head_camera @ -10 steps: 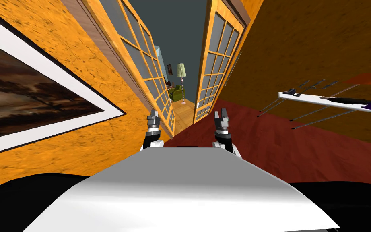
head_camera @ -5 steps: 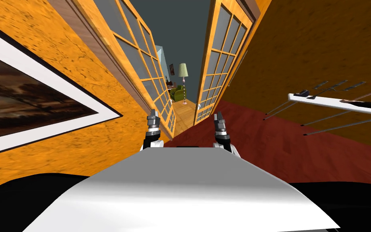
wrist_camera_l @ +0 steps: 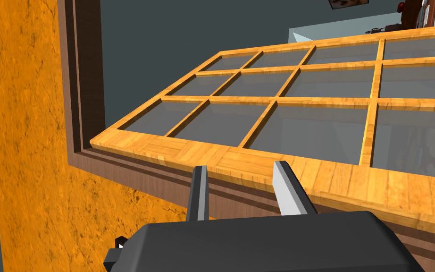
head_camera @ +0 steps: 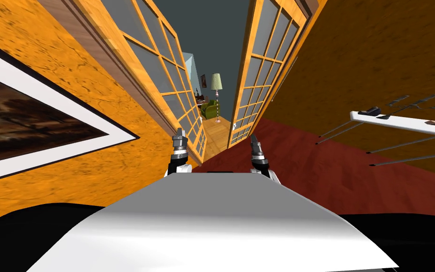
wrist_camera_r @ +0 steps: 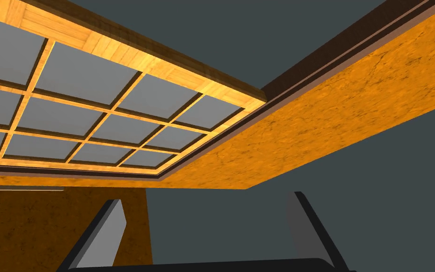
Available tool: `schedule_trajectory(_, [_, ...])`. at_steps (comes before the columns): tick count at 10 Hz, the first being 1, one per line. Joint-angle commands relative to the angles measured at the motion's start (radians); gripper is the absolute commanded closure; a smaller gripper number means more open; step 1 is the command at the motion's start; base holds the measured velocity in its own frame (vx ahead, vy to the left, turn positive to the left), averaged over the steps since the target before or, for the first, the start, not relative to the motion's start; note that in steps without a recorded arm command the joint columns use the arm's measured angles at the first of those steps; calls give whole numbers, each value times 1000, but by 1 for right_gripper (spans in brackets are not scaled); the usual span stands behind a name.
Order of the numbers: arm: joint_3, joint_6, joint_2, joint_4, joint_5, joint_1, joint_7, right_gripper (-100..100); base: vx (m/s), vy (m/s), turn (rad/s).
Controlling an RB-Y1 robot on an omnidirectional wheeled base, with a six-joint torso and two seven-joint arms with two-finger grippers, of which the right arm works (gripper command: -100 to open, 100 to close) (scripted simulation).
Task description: Push the door open
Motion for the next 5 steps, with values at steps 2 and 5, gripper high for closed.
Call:
schedule_trajectory(2, [-11,-17,-2,40,28,-1,46,-100,89,-68,64])
schedule_trajectory(5, [-26,-38,-4,92,60,-6,99,-100,93,-63,78])
